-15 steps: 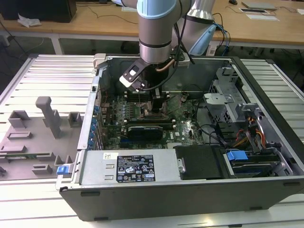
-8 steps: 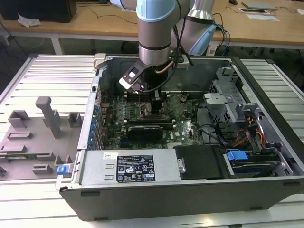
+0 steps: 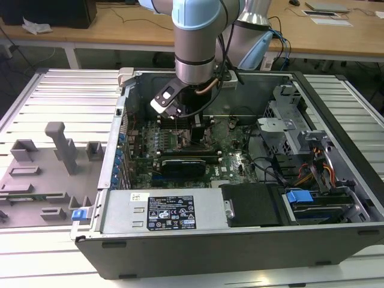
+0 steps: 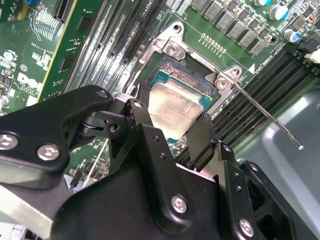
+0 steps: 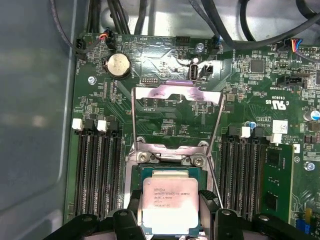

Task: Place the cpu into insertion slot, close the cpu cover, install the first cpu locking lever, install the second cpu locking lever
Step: 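Place the cpu into insertion slot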

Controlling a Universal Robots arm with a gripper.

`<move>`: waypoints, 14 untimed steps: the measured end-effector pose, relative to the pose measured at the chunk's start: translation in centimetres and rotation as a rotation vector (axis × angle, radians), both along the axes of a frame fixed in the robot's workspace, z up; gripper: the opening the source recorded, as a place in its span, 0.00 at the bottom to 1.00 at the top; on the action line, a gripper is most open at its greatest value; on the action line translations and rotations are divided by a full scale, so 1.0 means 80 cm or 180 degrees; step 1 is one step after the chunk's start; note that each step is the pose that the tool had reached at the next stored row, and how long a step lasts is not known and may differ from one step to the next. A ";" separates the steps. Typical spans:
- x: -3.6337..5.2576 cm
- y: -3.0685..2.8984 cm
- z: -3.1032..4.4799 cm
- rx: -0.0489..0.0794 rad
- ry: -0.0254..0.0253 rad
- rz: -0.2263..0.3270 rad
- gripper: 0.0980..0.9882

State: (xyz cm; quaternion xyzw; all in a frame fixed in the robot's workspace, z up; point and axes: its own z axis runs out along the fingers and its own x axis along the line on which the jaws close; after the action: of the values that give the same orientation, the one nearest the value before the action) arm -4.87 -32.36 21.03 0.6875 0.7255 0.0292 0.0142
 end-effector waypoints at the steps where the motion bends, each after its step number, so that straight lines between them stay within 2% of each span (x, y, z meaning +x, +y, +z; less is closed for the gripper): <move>1: 0.000 0.0000 -0.0004 0.0000 0.0000 -0.0014 0.50; 10: -0.002 0.0010 -0.0108 0.0005 0.0000 -0.0054 0.50; 14: -0.002 0.0026 -0.0125 0.0007 0.0000 -0.0054 0.50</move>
State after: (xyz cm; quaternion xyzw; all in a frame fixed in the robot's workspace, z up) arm -5.05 -32.15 20.03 0.6936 0.7196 0.0298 0.0137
